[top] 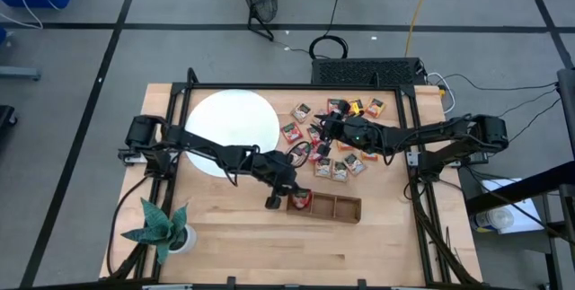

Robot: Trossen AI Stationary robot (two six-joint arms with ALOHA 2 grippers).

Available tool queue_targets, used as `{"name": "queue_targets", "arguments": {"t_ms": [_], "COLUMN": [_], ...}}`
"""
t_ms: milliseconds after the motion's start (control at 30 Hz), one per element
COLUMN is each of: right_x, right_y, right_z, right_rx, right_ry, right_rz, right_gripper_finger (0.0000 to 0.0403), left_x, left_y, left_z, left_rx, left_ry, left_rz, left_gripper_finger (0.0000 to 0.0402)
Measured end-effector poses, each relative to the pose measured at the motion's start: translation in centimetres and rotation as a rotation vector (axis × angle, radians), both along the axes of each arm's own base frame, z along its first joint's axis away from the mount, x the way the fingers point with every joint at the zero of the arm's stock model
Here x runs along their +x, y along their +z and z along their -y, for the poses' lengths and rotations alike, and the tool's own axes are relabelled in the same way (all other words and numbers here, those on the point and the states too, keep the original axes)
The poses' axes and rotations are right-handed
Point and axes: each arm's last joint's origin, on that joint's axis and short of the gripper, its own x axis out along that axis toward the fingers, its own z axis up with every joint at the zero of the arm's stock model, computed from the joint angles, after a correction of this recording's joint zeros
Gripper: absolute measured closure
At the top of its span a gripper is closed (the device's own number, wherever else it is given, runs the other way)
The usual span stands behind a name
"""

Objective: Pick & Place Tea
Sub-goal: Put the red tea bag into the left section of the wooden organizer

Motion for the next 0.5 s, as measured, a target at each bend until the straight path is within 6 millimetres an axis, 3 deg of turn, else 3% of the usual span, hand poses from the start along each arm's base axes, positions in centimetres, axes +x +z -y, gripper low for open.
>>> {"name": "queue_targets", "arguments": {"t_ms": [333,500], "right_x": [0.0,0.2], "right_y": [-0.1,-0.3], "right_z": [0.0,-0.5], "right_rx": [0.002,0.064], "right_ry": [0.005,0.185], "right_rz": [-0.006,-0.016], "right_gripper_finger": [0.0277,0.0282], "left_x": [-1.2,-1.5], "left_y": [4.1,4.5], "left_z": [-0.4,-0.4], "left_rx": [0.044,0.034], "left_ry": [0.052,0.06], "left_rz": [0.105,0.097], "left_gripper_finger": [0.0316,0.0316]}}
